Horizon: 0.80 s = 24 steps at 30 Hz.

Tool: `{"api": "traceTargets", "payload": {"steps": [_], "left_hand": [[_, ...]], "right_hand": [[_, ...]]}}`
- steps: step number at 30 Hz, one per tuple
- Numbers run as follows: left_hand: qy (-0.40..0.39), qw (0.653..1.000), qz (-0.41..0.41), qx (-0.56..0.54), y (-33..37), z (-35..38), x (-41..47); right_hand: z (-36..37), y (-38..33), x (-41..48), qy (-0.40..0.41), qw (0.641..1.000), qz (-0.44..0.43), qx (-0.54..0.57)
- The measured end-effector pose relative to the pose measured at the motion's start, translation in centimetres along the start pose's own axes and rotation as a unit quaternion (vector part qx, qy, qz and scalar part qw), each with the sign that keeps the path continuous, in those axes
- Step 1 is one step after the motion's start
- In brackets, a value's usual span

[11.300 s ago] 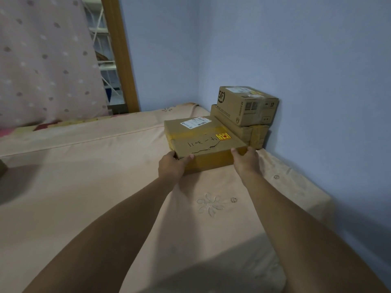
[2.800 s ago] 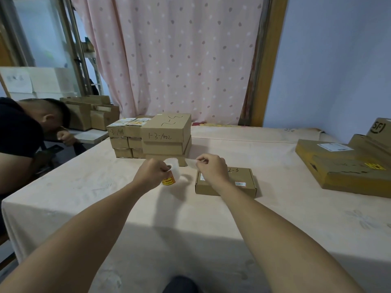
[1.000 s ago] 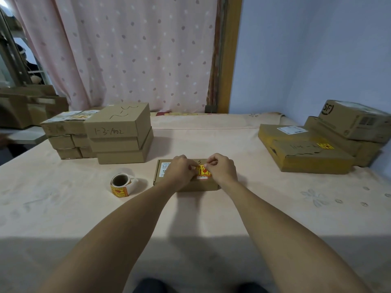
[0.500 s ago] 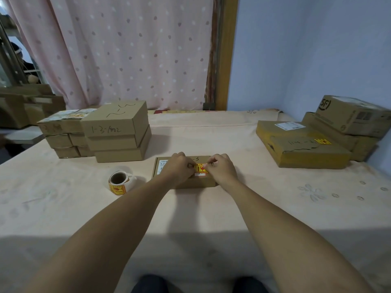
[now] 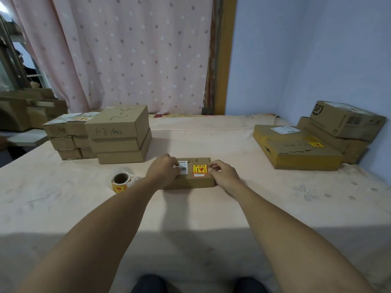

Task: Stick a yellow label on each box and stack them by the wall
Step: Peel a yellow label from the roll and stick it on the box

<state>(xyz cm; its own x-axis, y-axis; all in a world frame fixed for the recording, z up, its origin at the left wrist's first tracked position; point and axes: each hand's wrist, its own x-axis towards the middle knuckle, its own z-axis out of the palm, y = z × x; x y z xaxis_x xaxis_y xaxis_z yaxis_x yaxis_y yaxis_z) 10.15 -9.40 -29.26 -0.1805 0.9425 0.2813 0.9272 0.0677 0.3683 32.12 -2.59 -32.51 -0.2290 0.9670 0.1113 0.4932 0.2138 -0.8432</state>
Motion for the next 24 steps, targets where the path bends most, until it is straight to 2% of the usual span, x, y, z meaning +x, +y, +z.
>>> {"api": "traceTargets", "payload": {"steps": [4, 9, 13, 16, 20, 24], "left_hand": [[0.017, 0.998, -0.057, 0.037, -2.0, -1.2, -0.8], [-0.027, 0.988, -0.144, 0.053, -2.3, -1.7, -2.3], [-0.057, 0.984, -0.166, 0.030, -2.2, -1.6, -2.5], [-0.047, 0.982, -0.182, 0.008, -1.8, -1.7, -2.5], [-0.021, 0.981, -0.189, -0.034, -1.2, -2.1, -2.5], [0.002, 0.981, -0.177, -0.079, -0.7, -2.2, -2.2]], "right_hand": [[-0.1, -0.7, -0.5, -0.006, 1.000, 0.025, -0.015], [0.2, -1.5, -0.8, 0.010, 0.997, 0.061, -0.049], [0.6, -1.4, -1.5, -0.021, 0.998, 0.009, -0.065], [0.7, -1.2, -2.1, -0.046, 0.994, -0.011, -0.103], [0.2, -1.2, -2.4, -0.037, 0.990, -0.014, -0.133], [-1.1, -1.6, -2.7, -0.021, 0.994, -0.007, -0.109]]}}
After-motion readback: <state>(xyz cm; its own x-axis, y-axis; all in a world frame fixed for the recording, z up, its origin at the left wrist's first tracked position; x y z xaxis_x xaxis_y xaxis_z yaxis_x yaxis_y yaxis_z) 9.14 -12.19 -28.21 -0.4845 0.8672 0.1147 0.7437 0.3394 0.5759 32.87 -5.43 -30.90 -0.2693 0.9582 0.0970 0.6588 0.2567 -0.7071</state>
